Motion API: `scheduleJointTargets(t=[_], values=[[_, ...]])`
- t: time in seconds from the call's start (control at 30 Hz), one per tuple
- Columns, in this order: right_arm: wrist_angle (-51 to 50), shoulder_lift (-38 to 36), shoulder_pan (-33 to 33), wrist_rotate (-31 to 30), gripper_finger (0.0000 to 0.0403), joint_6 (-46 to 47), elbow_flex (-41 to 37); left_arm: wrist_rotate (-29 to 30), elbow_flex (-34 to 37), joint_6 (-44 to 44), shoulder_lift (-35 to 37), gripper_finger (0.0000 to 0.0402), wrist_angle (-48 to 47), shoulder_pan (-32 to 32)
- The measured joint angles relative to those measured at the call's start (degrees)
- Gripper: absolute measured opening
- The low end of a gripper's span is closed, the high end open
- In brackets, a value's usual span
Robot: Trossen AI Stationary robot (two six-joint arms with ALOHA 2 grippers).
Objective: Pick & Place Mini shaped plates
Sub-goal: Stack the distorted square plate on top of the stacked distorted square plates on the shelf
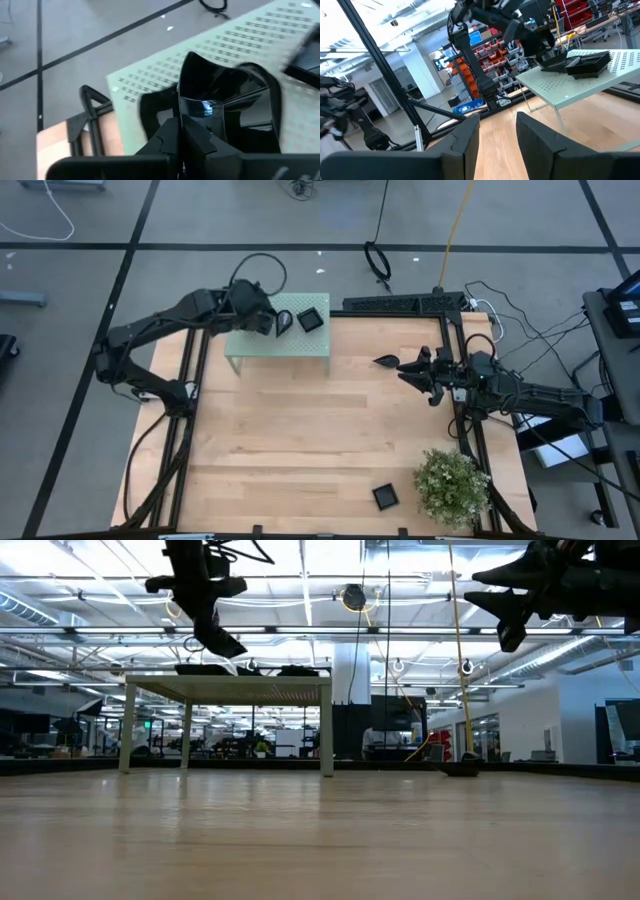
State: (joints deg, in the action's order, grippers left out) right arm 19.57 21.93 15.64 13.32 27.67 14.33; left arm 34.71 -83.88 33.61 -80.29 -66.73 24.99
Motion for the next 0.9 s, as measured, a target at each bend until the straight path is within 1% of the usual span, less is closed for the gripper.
scheduleJointTargets(t=[0.07, 0.13, 0.23, 0.33, 0.43, 0.5, 0.63, 0.83, 0.9], values=[[0.6, 0.0, 0.0, 0.0, 0.0116, 0.3, 0.0, -0.1, 0.0, -1.1, 0.1, 0.0016, 0.0, 2.1], [1.6, 0.0, 0.0, 0.0, 0.0116, 0.4, 0.0, -1.7, 0.0, -1.6, 0.1, 0.0016, 0.0, 3.9], [3.7, 0.0, 0.0, 0.0, 0.0116, 1.4, 0.0, -3.7, 0.0, -1.7, 0.1, 0.0006, 0.0, 5.6], [5.2, 0.0, 0.0, 0.0, 0.0116, 3.1, 0.0, -3.8, 0.0, -1.4, 0.1, 0.0007, 0.6, 6.8], [6.0, 0.0, 0.0, 0.0, 0.0116, 3.1, 0.0, -3.2, 0.0, -1.4, 0.1, 0.0018, 0.6, 7.3], [6.0, 0.0, 0.0, 0.0, 0.0116, 3.2, 0.0, -3.0, 0.0, -0.8, 0.0, 0.0018, 0.6, 7.3], [5.9, 0.0, 0.0, 0.0, 0.0116, 3.2, 0.0, -2.0, 0.6, 1.9, 0.1, 0.0005, 0.9, 7.0], [5.9, 0.0, 0.0, 0.0, 0.0116, 2.9, 0.0, -1.7, 5.5, 10.0, 0.1, 0.0018, 1.5, 5.6], [6.0, 0.0, 0.0, 0.0, 0.0116, 2.8, 0.0, -1.7, 7.2, 12.4, 0.0, 0.0016, 3.6, 5.2]])
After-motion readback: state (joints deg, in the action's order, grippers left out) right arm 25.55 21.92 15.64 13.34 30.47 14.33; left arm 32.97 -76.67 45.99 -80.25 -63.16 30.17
